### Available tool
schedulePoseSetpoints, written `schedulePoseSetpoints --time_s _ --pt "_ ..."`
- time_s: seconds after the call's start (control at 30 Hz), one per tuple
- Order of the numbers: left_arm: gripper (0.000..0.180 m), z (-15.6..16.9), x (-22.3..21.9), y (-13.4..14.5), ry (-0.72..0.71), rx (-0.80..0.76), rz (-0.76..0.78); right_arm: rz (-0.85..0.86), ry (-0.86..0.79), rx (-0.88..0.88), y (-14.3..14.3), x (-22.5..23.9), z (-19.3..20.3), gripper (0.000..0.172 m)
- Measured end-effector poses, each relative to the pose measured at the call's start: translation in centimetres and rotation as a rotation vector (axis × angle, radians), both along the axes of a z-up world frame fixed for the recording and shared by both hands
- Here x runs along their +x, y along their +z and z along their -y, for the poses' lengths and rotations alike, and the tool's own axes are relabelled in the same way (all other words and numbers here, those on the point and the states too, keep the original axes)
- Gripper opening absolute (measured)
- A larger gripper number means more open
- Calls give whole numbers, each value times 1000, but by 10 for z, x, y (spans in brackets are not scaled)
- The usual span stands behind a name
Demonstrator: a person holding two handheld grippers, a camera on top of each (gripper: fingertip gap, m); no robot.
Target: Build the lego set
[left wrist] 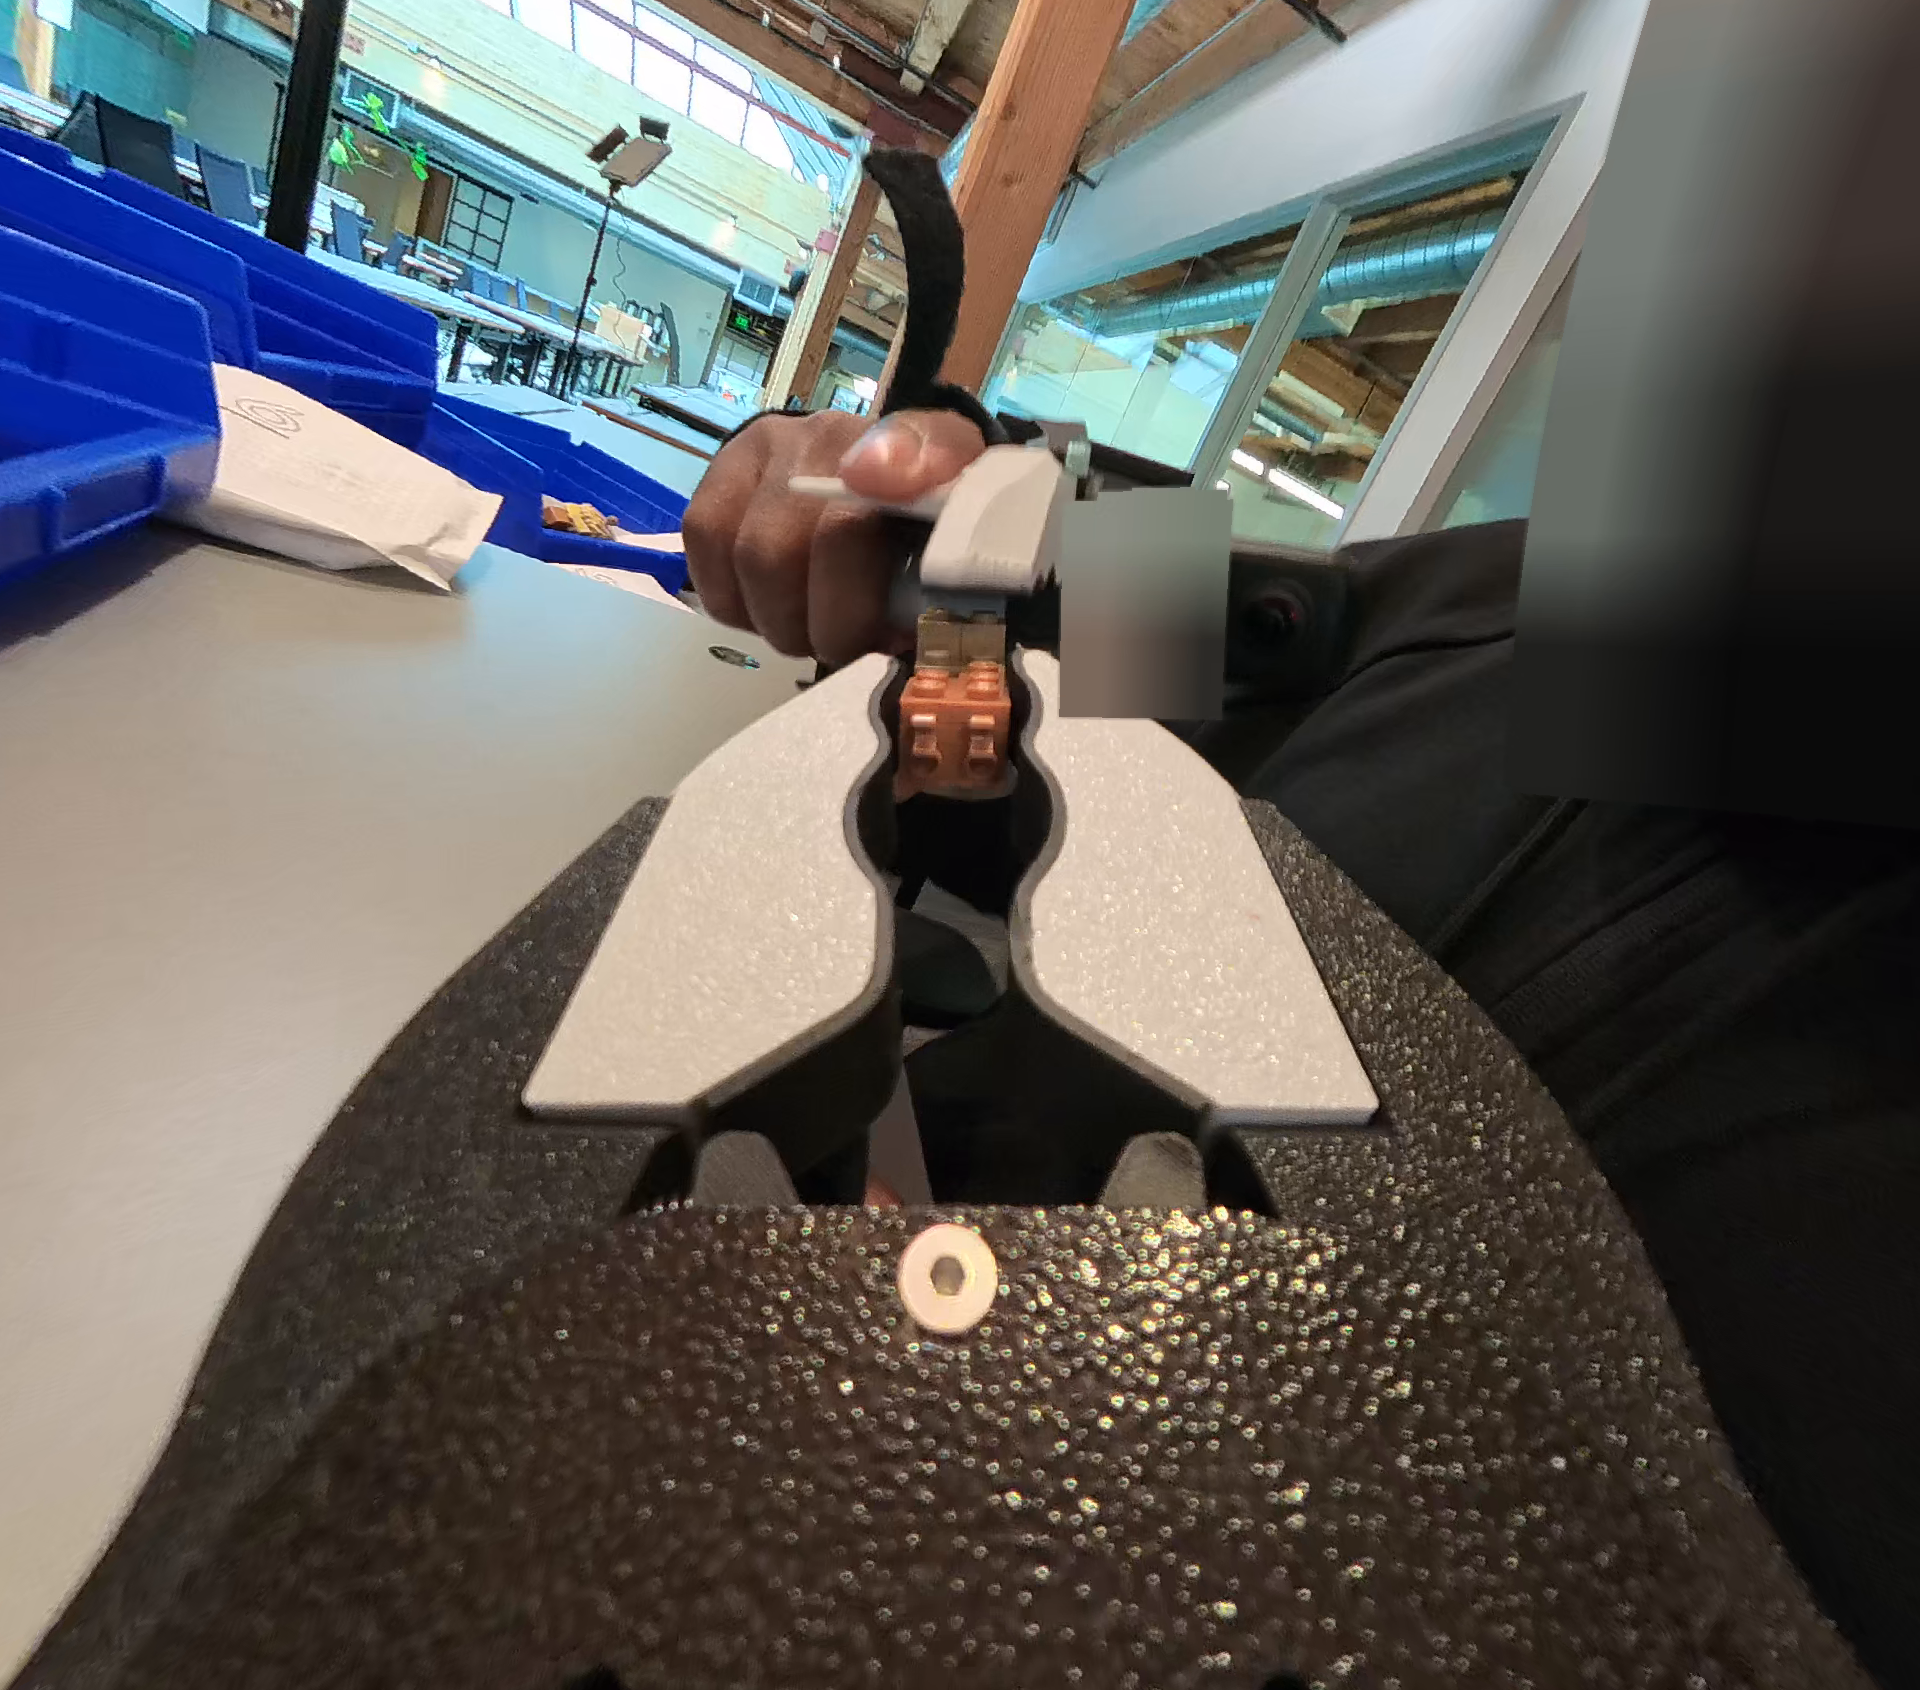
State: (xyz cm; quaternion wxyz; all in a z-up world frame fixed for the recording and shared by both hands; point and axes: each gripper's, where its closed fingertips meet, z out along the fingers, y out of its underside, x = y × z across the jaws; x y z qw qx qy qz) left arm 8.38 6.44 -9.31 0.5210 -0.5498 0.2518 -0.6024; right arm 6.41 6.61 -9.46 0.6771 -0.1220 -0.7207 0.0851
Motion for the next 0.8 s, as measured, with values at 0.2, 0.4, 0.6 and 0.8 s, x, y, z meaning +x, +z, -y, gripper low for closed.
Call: schedulePoseSetpoints --time_s 0.2,0.4,0.6,0.8 --pt "21 -6 -3 -4 21 -34 -20 21 27 -55 -6 2 -5 20" --pt "25 -8 -11 -15 -8 -89 -101 96 84 -123 -13 9 -10 20" --pt "20 -5 -4 -21 -39 -86 -144 186 129 -161 -23 8 -10 19" --pt "18 -9 -7 -21 -8 -100 -142 151 102 -176 -19 3 -16 30"
